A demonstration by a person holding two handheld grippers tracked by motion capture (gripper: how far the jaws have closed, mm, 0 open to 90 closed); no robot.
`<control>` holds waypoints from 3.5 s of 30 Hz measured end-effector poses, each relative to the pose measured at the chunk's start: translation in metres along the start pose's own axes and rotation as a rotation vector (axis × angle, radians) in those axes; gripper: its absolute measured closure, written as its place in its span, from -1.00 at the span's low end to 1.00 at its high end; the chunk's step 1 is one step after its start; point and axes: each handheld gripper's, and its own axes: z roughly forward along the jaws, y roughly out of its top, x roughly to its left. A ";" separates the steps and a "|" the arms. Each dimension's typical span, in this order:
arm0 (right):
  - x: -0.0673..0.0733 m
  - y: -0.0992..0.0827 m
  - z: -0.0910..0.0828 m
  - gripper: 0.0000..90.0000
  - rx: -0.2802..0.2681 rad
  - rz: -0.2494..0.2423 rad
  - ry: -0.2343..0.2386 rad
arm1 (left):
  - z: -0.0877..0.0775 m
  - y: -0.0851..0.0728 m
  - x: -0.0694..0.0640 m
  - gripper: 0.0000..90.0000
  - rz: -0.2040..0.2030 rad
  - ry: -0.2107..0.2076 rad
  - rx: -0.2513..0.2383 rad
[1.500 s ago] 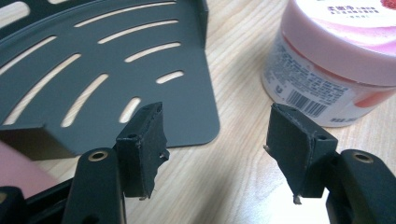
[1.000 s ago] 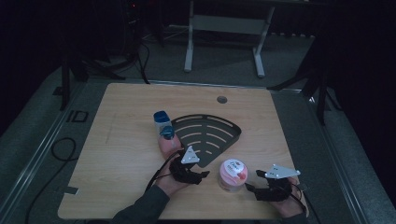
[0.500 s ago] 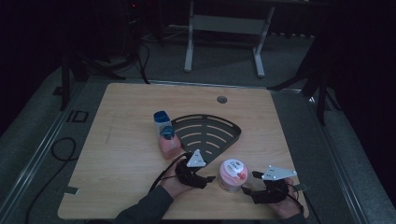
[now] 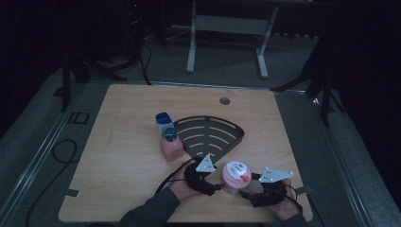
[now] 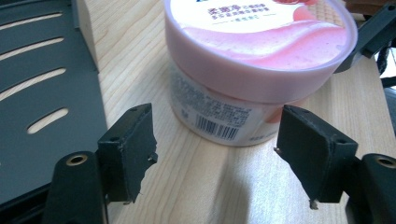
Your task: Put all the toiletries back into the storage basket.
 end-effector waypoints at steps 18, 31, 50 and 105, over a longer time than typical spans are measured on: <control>0.000 0.003 0.000 -0.57 0.010 -0.043 -0.005 | 0.012 0.009 -0.007 -0.55 0.074 -0.043 -0.015; -0.001 0.007 0.001 -0.59 0.029 -0.056 -0.001 | 0.010 0.012 -0.008 -0.55 0.131 -0.021 0.002; -0.002 0.013 0.002 -0.60 0.028 -0.069 0.006 | 0.003 0.014 -0.006 -0.54 0.142 -0.009 -0.001; -0.036 0.072 -0.005 -0.64 0.028 -0.141 -0.023 | -0.014 0.056 0.026 -0.54 0.134 0.066 -0.042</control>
